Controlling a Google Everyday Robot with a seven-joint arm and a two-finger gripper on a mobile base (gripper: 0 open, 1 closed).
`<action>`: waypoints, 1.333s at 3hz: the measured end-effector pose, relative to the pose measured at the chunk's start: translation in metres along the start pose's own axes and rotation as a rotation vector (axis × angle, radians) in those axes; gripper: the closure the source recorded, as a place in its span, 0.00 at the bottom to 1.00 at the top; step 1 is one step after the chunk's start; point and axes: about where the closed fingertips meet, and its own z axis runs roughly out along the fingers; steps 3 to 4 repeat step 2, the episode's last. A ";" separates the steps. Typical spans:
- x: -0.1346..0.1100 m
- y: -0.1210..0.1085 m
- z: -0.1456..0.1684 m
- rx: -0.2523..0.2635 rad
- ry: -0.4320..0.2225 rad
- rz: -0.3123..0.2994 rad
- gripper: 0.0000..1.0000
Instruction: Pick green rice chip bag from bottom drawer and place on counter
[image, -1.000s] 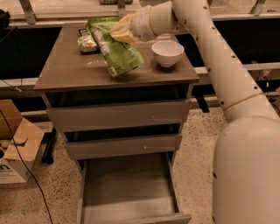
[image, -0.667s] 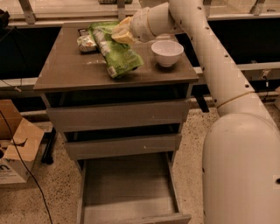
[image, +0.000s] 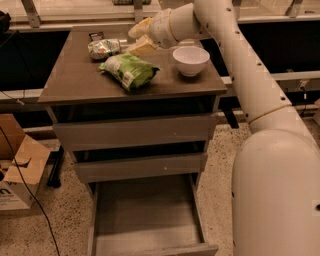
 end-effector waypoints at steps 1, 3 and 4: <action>0.000 0.000 0.000 0.000 0.000 0.000 0.00; 0.000 0.000 0.000 0.000 0.000 0.000 0.00; 0.000 0.000 0.000 0.000 0.000 0.000 0.00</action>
Offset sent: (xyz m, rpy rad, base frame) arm 0.0000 0.0000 0.0000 0.0000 0.0000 0.0000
